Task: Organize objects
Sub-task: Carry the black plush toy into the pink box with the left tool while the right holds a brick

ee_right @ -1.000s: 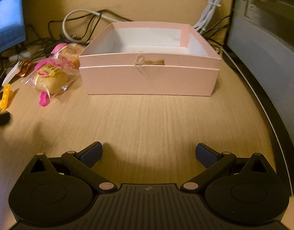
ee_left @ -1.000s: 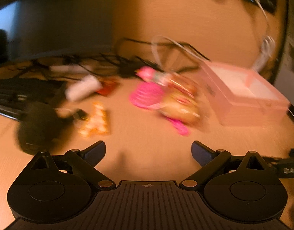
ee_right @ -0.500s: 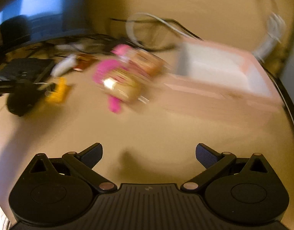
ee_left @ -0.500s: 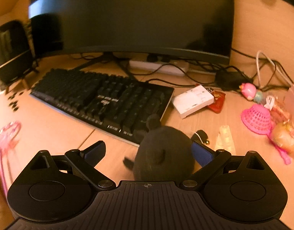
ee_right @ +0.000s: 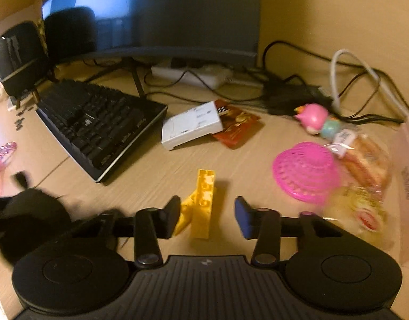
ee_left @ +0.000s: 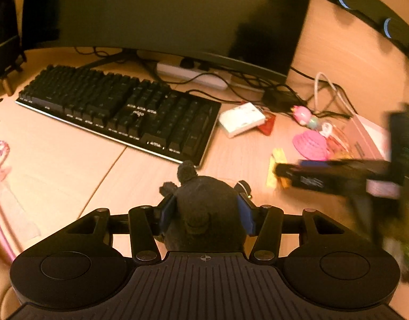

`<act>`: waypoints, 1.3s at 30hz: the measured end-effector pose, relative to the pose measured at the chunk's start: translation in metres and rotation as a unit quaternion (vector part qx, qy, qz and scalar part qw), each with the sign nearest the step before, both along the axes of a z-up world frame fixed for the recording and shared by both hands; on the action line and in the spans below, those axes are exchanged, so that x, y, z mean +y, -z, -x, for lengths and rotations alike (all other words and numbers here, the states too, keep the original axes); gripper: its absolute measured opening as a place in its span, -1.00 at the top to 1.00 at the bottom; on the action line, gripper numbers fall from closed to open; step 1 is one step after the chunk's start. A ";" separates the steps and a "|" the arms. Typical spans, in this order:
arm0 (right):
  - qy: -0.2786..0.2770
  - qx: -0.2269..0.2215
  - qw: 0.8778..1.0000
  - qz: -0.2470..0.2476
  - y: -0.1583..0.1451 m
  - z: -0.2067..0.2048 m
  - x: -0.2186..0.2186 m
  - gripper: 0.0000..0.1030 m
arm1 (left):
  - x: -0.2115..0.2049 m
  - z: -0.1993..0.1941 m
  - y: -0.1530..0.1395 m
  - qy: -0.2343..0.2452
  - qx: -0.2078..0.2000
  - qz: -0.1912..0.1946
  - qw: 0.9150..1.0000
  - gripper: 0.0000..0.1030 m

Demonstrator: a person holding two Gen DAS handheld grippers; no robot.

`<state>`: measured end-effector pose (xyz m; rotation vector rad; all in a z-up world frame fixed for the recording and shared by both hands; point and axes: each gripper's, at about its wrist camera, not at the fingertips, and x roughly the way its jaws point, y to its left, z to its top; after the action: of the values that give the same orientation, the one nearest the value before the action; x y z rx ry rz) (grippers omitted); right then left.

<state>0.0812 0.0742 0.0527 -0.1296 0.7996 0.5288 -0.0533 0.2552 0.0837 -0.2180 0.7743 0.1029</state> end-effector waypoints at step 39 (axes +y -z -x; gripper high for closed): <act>0.214 -0.067 0.974 0.021 -0.080 0.143 -0.315 0.73 | -0.335 -0.206 -0.031 0.192 -0.094 0.075 0.974 -0.05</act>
<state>-0.0615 -0.2409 0.1324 -0.0284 0.6806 0.0940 0.1524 -0.0799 0.1146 -0.2147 0.6232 -0.3403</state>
